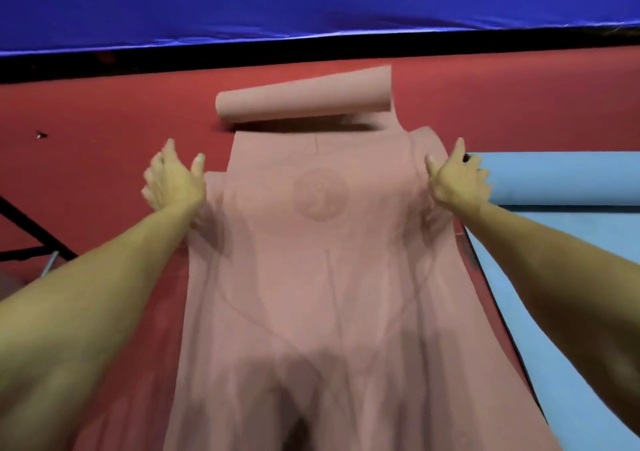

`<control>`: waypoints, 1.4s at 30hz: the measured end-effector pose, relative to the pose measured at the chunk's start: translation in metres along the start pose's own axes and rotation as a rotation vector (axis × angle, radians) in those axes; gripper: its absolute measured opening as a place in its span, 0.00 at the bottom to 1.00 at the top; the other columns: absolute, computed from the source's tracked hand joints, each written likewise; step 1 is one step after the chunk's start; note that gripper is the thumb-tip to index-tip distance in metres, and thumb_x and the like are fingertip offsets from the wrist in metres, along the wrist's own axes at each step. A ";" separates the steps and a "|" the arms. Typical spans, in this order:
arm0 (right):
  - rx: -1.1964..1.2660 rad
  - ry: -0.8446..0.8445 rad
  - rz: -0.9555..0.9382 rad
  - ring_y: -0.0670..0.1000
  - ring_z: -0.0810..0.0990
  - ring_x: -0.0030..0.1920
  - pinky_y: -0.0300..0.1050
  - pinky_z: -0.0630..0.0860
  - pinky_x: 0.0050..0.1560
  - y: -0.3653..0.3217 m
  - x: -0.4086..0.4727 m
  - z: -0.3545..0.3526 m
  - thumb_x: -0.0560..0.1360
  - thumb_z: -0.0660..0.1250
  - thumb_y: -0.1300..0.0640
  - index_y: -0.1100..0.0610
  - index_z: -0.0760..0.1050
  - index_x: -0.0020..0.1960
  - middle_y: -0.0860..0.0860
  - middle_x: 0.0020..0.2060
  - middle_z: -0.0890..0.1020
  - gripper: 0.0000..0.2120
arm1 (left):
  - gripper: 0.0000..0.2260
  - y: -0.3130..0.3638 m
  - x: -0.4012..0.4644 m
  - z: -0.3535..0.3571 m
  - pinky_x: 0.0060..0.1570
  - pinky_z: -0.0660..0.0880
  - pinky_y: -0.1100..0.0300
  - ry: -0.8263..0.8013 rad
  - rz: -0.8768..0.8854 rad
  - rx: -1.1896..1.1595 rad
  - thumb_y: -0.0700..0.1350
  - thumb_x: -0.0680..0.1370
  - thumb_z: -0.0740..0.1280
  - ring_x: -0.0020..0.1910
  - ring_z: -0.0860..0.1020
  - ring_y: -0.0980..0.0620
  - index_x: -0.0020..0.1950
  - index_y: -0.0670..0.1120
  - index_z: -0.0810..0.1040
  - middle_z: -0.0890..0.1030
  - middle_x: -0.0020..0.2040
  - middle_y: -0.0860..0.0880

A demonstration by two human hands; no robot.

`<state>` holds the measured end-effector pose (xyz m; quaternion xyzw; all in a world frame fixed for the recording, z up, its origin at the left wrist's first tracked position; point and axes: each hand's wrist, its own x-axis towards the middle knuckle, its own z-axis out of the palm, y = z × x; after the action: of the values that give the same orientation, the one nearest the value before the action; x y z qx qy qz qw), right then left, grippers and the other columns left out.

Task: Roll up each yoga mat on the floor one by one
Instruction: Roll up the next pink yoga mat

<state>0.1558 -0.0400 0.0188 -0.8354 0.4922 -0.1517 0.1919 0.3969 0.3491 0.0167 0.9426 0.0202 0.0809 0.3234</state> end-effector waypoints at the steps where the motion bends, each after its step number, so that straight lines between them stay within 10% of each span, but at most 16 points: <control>1: -0.028 -0.026 -0.059 0.71 0.65 0.73 0.68 0.64 0.71 -0.002 -0.011 0.002 0.83 0.53 0.32 0.53 0.50 0.84 0.65 0.77 0.62 0.38 | 0.28 0.003 -0.007 0.001 0.70 0.67 0.38 -0.052 0.123 0.051 0.60 0.83 0.63 0.75 0.69 0.35 0.82 0.53 0.65 0.71 0.77 0.41; 11: -0.130 -0.505 -0.283 0.65 0.72 0.73 0.58 0.70 0.71 0.043 -0.081 -0.032 0.83 0.60 0.37 0.62 0.61 0.80 0.64 0.75 0.71 0.36 | 0.18 -0.010 -0.125 -0.008 0.63 0.76 0.54 -0.685 0.351 -0.055 0.53 0.83 0.69 0.62 0.81 0.48 0.72 0.50 0.80 0.83 0.63 0.48; 26: -0.003 -0.731 -0.620 0.47 0.81 0.58 0.45 0.76 0.63 0.128 -0.336 -0.222 0.83 0.63 0.39 0.48 0.72 0.75 0.48 0.67 0.78 0.24 | 0.12 0.036 -0.357 -0.236 0.43 0.75 0.70 -1.019 0.650 -0.110 0.52 0.84 0.68 0.49 0.84 0.55 0.66 0.52 0.82 0.85 0.53 0.52; 32: -0.074 -0.807 -0.763 0.47 0.77 0.64 0.46 0.73 0.68 0.204 -0.407 -0.176 0.82 0.63 0.36 0.44 0.74 0.72 0.45 0.65 0.75 0.22 | 0.11 -0.067 -0.424 -0.211 0.53 0.79 0.60 -1.093 0.621 -0.039 0.54 0.82 0.70 0.52 0.83 0.55 0.64 0.55 0.83 0.85 0.54 0.55; 37: -0.299 -0.705 -0.938 0.53 0.76 0.65 0.52 0.77 0.65 0.286 -0.458 -0.108 0.77 0.59 0.25 0.43 0.69 0.77 0.47 0.70 0.73 0.35 | 0.39 -0.149 -0.486 -0.169 0.64 0.75 0.57 -1.114 0.838 0.297 0.83 0.69 0.55 0.65 0.75 0.62 0.73 0.65 0.72 0.76 0.67 0.64; 42: -0.217 -0.534 -0.966 0.48 0.80 0.53 0.45 0.81 0.52 0.314 -0.484 -0.068 0.77 0.64 0.40 0.41 0.76 0.69 0.42 0.61 0.80 0.22 | 0.24 -0.210 -0.528 -0.136 0.44 0.78 0.66 -0.876 1.030 0.352 0.71 0.71 0.69 0.50 0.80 0.62 0.64 0.64 0.79 0.76 0.55 0.64</control>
<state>-0.3418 0.2357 -0.1001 -0.9902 0.0010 0.0461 0.1317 -0.1429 0.5499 -0.0801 0.8164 -0.5488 -0.1678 0.0646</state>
